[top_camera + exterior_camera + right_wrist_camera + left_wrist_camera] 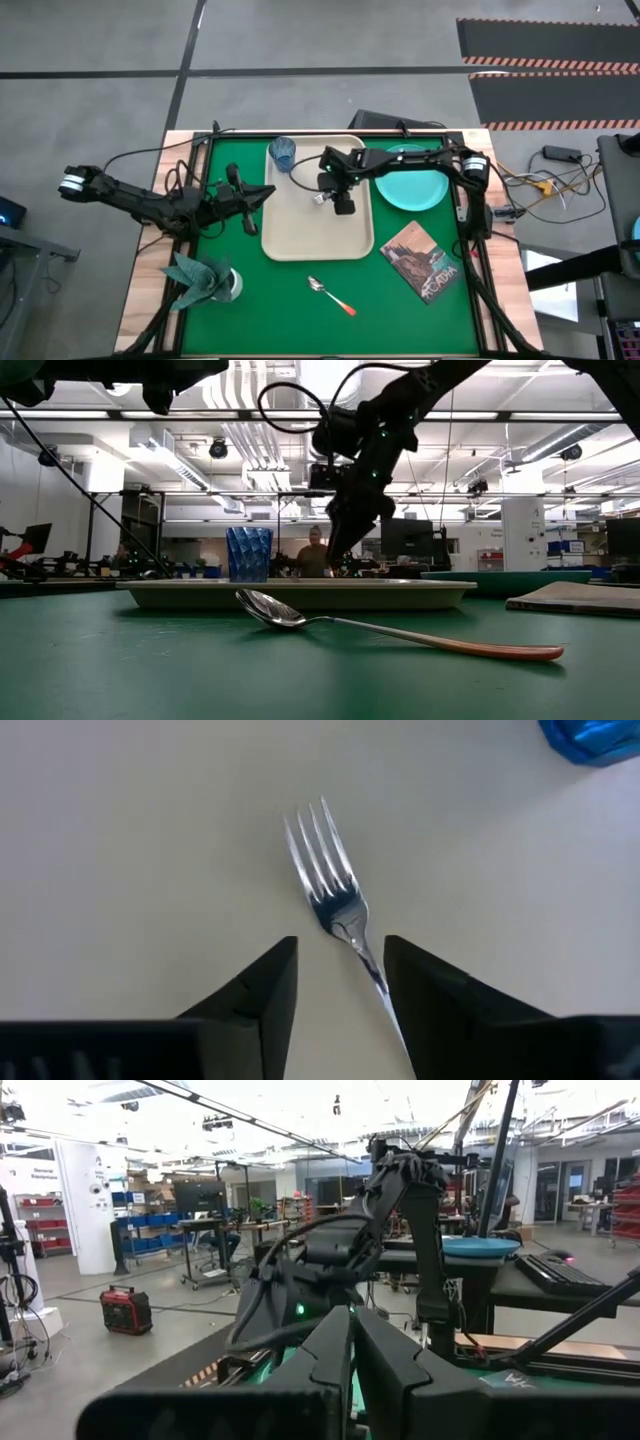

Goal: Pick and place plate/cup/fork/spoon on tray
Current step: Put the orange fork on the left of the white serving tray

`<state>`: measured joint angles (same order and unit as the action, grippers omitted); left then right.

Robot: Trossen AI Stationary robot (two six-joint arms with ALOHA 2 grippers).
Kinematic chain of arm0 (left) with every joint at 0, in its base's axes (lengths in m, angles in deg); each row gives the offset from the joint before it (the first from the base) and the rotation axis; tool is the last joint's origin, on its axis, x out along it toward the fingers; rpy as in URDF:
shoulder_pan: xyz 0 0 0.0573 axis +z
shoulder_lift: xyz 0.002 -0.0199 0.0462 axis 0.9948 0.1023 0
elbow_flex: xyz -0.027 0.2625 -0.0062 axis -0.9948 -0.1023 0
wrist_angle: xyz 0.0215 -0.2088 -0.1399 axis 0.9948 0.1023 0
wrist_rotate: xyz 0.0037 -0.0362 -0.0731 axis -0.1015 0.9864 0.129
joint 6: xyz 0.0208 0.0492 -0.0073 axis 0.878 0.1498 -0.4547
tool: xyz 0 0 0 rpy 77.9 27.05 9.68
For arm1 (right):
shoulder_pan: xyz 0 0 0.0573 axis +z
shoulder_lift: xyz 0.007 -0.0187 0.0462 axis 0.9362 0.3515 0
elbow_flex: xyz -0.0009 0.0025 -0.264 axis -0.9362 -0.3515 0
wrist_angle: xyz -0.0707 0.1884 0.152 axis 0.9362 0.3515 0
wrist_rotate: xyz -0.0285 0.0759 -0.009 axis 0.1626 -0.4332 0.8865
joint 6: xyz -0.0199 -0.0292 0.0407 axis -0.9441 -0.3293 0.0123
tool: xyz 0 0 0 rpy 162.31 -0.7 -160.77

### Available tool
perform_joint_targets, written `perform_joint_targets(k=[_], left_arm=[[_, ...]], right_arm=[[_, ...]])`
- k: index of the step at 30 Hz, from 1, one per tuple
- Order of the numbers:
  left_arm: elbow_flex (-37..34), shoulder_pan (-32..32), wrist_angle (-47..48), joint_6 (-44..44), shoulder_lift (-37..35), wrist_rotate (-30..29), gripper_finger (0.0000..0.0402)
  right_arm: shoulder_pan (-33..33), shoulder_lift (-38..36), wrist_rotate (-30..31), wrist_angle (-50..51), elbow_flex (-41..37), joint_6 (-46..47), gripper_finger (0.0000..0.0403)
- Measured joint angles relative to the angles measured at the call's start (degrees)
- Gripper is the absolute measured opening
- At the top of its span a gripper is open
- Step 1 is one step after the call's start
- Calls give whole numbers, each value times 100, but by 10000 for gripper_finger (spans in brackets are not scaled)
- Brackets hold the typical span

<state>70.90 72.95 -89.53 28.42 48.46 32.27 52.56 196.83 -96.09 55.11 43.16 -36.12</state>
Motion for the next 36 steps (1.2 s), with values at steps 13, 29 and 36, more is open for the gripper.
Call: perform_joint_targets(k=[13, 29, 36], left_arm=[[0, 0, 0, 46, 0, -2, 4], [0, 0, 0, 46, 0, -2, 4], [0, 0, 0, 46, 0, -2, 4]], right_arm=[[-364, 7, -19, -1157, -967, -78, 128], [-408, -15, -77, -2106, -1659, -39, 100], [-402, -17, -85, -2109, -1702, -30, 55]])
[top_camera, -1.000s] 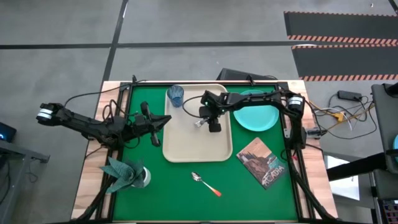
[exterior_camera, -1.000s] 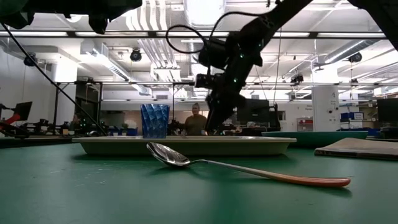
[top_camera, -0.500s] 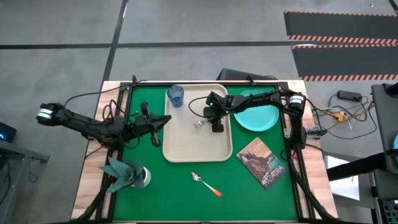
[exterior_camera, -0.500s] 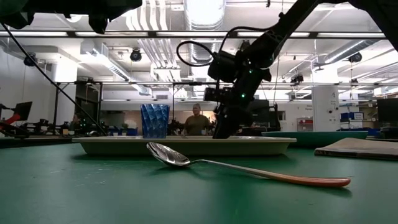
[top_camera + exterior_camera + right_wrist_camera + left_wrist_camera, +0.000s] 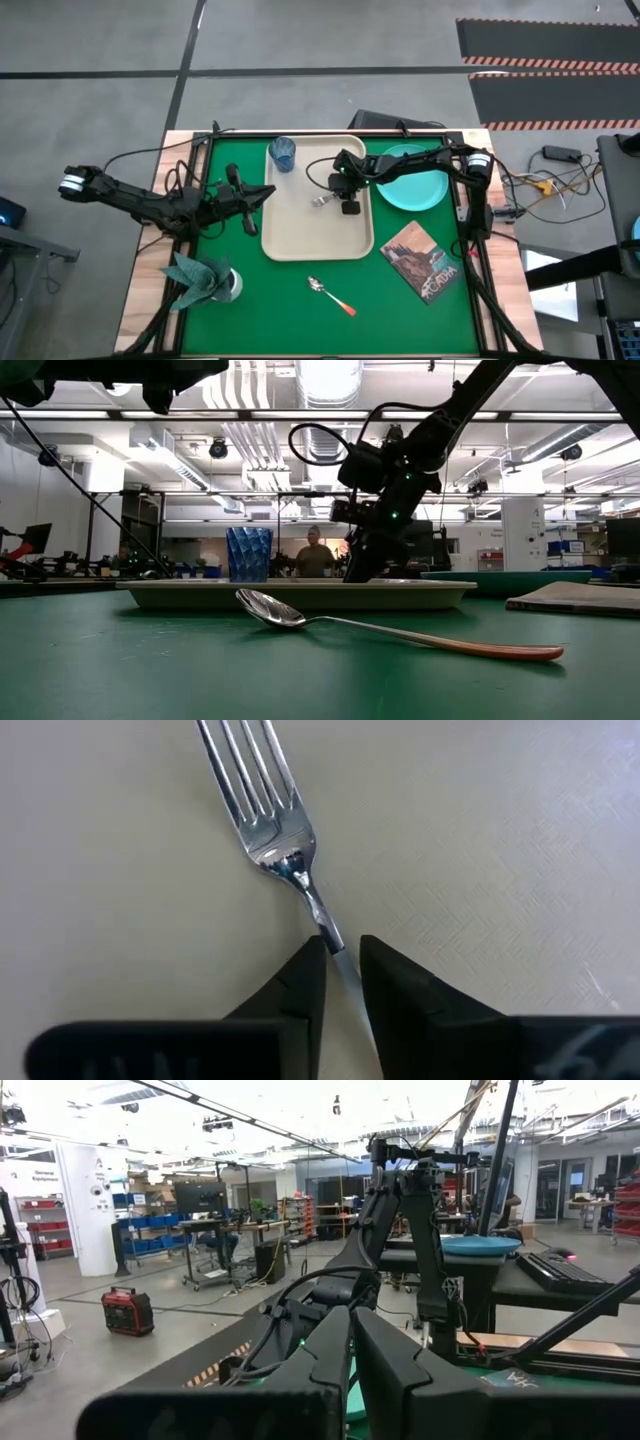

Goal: Pick and place plate/cup/fork/spoon on tray
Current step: Put the orange fork on the left of the white serving tray

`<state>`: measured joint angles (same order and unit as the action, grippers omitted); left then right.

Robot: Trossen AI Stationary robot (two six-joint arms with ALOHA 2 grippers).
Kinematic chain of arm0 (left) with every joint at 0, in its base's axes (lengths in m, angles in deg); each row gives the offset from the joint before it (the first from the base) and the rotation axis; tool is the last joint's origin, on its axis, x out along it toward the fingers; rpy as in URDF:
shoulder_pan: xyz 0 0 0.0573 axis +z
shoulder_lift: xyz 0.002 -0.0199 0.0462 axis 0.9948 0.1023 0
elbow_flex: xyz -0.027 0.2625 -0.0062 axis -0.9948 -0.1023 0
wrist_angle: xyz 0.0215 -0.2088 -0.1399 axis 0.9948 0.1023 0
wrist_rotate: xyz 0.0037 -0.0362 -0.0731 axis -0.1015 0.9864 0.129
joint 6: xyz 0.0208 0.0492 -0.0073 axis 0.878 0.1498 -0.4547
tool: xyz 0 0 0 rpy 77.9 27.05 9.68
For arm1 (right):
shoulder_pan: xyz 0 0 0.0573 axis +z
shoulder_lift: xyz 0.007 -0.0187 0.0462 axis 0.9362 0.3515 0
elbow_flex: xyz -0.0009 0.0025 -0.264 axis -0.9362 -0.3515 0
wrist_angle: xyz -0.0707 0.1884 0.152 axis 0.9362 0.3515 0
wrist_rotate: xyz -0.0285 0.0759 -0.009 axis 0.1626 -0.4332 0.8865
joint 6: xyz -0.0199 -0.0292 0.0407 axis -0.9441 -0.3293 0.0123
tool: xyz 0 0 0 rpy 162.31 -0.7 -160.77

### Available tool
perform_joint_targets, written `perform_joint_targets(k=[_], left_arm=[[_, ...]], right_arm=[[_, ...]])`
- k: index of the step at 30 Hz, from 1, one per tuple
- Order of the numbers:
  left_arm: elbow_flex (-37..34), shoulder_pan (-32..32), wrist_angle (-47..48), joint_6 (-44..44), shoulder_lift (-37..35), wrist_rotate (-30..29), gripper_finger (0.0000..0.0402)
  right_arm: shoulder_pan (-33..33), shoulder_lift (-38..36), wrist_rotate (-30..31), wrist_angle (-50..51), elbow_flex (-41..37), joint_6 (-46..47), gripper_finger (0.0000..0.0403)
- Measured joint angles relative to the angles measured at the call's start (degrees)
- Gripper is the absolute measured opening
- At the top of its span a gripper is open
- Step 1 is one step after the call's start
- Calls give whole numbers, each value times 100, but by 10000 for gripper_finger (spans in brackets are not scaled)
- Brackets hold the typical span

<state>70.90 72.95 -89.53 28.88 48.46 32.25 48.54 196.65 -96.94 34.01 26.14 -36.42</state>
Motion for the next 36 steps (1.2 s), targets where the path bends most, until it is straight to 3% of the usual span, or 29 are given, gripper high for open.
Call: perform_joint_targets(k=[13, 19, 23, 28, 36], left_arm=[[0, 4, -2, 0, 0, 0, 4], [0, 3, -2, 0, -1, 0, 4], [0, 2, -2, -2, -2, 0, 4], [0, 2, -4, -2, -2, 0, 4], [0, 2, -4, -2, -2, 0, 4]], right_arm=[[-2, -15, -100, -202, 21, 212, 11], [55, -59, -31, -147, 170, 1004, 10], [285, -81, 16, -161, 379, 1295, 9], [703, -81, 714, 212, 760, 1698, 9], [1392, -70, 841, 300, 1054, 2370, 9]])
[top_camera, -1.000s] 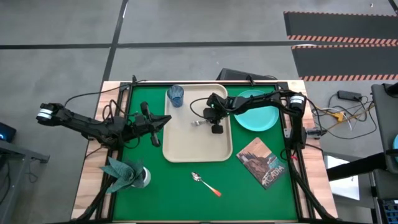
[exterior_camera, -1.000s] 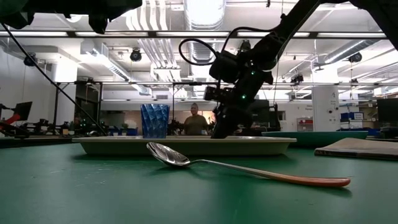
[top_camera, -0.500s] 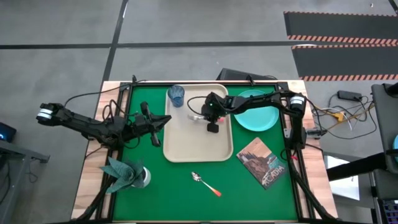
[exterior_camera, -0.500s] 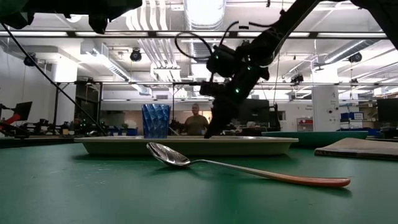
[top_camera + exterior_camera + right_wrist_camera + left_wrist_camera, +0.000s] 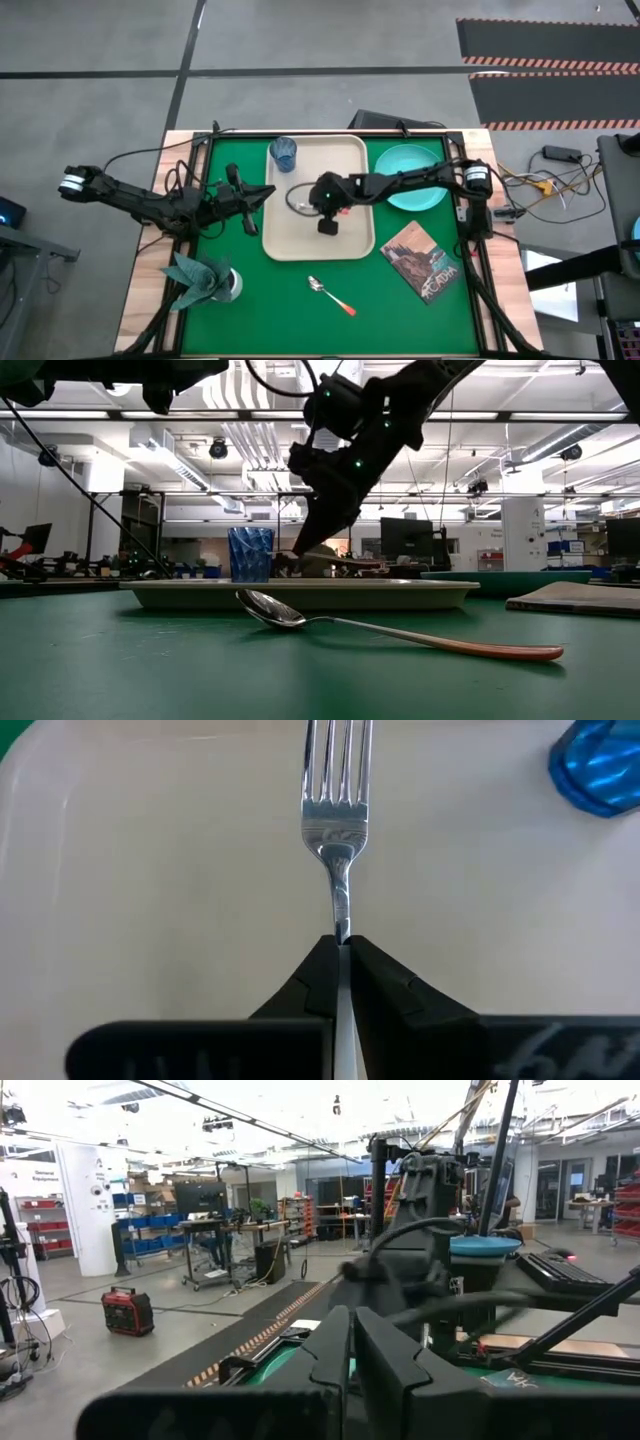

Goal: Pick and place plate/cup/fork/spoon on tray
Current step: Put the orange fork on the left of the white serving tray

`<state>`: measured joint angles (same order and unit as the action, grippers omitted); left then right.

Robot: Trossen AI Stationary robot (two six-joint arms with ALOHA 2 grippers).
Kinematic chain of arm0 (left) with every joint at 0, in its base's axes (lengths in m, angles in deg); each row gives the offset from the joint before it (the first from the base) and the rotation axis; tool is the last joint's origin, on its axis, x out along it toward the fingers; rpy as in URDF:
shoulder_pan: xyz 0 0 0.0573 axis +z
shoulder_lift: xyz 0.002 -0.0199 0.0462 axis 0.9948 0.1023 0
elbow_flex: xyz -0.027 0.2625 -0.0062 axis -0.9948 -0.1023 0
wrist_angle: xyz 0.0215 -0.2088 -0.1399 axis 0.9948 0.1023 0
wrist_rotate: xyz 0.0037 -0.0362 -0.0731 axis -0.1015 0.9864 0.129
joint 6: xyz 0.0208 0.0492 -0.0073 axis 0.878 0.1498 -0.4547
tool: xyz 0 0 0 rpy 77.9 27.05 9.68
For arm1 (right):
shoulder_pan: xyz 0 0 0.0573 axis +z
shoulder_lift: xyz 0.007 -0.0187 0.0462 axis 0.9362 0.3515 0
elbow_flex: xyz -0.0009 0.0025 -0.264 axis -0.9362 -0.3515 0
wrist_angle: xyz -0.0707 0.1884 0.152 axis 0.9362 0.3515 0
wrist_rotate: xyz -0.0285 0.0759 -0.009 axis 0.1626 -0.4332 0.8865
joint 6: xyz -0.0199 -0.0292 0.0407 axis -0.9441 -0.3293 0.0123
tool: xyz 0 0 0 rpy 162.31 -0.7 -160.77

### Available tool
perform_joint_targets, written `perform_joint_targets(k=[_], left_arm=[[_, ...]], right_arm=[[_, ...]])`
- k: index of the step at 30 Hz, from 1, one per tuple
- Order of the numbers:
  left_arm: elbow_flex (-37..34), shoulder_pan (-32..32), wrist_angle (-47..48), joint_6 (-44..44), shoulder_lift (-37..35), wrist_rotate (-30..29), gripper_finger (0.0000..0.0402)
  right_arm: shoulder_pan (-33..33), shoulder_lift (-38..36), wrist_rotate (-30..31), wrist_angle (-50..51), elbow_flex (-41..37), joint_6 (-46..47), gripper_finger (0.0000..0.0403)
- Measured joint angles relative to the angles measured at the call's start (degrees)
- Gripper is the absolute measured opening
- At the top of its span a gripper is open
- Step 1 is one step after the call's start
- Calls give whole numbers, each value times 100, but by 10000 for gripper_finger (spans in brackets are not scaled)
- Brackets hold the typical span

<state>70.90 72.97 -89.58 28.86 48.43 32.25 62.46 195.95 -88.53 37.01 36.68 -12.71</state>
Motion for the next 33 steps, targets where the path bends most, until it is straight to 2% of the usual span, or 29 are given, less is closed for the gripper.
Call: perform_joint_targets(k=[10, 20, 26, 33], left_arm=[[4, 0, -42, 0, 0, -1, 4], [15, 0, -79, 2, -16, -1, 4], [15, 0, -55, 2, -29, -1, 4], [9, 0, -35, 2, -35, 0, 4]], right_arm=[[507, 48, 619, -79, -1, 296, 9], [577, 458, 563, -41, 607, 186, 9], [637, 916, 456, 721, 1334, -119, 9], [638, 999, 463, 1361, 1460, 98, 9]])
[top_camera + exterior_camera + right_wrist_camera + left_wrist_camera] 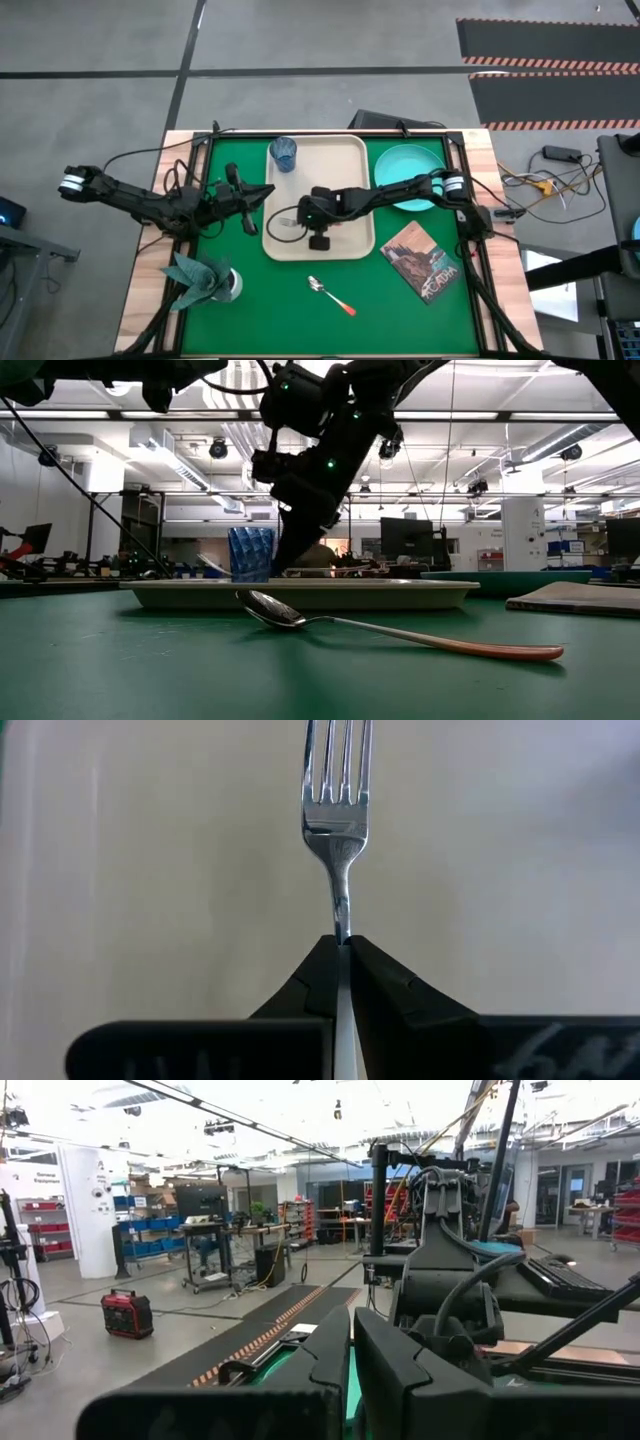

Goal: Pick and place plate/cup/fork/spoon on tray
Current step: Put the orange fork on the left of the white serving tray

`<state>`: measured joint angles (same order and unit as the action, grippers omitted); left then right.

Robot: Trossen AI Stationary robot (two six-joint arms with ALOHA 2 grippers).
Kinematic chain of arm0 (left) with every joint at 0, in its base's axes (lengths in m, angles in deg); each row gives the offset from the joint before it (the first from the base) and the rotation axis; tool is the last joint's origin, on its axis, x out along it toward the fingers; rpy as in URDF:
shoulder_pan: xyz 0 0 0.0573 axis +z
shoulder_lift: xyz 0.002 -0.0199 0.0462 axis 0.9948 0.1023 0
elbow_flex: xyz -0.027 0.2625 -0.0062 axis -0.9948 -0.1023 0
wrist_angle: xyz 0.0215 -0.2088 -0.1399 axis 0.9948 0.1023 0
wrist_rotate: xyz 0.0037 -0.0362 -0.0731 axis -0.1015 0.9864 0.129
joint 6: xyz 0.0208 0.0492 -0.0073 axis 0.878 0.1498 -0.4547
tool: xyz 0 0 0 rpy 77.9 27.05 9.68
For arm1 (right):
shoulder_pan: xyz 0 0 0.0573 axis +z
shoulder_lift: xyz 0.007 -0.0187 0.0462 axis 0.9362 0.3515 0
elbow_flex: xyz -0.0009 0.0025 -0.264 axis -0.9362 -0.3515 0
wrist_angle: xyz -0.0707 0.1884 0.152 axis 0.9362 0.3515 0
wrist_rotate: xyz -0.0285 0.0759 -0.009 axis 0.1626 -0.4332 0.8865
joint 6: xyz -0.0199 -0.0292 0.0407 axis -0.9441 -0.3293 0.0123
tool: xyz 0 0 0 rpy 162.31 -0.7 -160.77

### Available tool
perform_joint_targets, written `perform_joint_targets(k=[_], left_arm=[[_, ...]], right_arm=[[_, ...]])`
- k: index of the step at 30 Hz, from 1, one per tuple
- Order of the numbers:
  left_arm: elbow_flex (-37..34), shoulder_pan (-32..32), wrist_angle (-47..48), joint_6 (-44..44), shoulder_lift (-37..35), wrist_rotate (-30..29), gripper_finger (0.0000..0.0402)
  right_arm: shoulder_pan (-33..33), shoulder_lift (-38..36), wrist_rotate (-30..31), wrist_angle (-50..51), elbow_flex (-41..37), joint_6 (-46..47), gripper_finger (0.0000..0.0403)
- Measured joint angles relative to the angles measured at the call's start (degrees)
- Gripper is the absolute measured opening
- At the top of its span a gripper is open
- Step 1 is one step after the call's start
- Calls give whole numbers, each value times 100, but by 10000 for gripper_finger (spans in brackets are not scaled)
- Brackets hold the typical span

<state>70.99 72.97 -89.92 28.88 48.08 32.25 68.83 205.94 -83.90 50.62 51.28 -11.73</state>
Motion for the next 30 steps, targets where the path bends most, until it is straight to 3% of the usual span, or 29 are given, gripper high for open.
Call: perform_joint_targets(k=[30], left_arm=[[-6, 0, 0, 0, -4, 0, 4]], right_arm=[[-6, 20, 7, -374, -404, -388, 9]])
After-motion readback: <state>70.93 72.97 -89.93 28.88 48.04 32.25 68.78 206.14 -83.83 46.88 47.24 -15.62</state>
